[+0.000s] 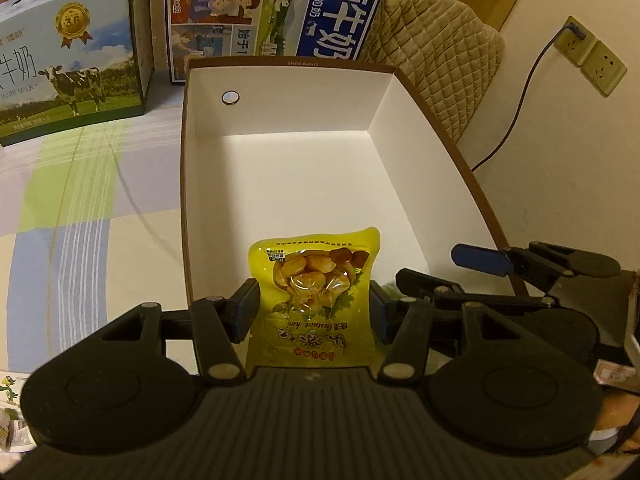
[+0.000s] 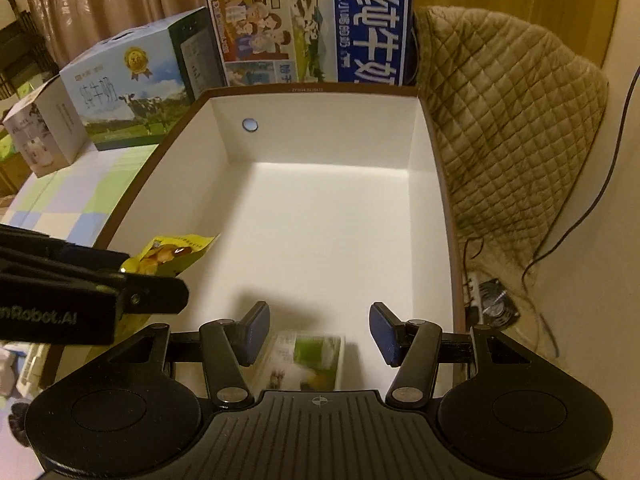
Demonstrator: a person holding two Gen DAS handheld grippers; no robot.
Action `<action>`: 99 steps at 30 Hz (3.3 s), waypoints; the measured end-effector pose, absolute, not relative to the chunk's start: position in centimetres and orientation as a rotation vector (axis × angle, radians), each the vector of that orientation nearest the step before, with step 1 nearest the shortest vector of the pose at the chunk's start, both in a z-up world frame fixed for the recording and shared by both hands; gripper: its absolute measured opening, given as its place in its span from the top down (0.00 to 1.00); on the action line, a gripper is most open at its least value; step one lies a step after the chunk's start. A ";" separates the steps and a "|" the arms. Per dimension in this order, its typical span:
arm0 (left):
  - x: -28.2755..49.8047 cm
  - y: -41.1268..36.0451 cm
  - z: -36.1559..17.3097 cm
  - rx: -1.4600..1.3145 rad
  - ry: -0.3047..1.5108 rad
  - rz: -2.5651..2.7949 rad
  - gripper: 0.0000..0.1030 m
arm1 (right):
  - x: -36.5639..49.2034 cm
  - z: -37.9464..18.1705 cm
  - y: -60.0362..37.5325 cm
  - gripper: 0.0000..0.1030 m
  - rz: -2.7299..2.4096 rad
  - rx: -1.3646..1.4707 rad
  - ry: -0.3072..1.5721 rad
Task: Organize objects
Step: 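Carry the snack bag and medicine box with both tools into the open cardboard box, then open both tools to release the bag and box inside the cardboard box, then move back to the table and grasp the red candy packet with the left tool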
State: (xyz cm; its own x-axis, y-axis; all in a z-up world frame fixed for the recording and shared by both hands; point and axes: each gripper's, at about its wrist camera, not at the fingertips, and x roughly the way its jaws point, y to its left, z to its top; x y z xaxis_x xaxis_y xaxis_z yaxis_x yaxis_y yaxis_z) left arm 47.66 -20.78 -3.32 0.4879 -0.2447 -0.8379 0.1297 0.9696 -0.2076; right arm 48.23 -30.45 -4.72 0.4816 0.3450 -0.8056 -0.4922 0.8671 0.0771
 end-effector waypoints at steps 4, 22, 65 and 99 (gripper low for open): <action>47.9 -21.0 -3.6 -0.124 1.048 -0.228 0.49 | 48.1 -4.7 -30.9 0.48 0.520 -0.175 0.946; 47.0 -21.4 -3.3 -0.098 1.036 -0.236 0.30 | 46.3 -3.5 -32.5 0.42 0.544 -0.138 0.952; 32.1 -12.6 2.3 -0.079 0.940 -0.221 0.17 | 32.5 1.1 -32.2 0.40 0.473 0.030 0.906; 19.9 6.8 -1.8 -0.196 0.997 0.149 0.17 | 26.0 -4.3 -23.7 0.40 0.580 -0.005 1.062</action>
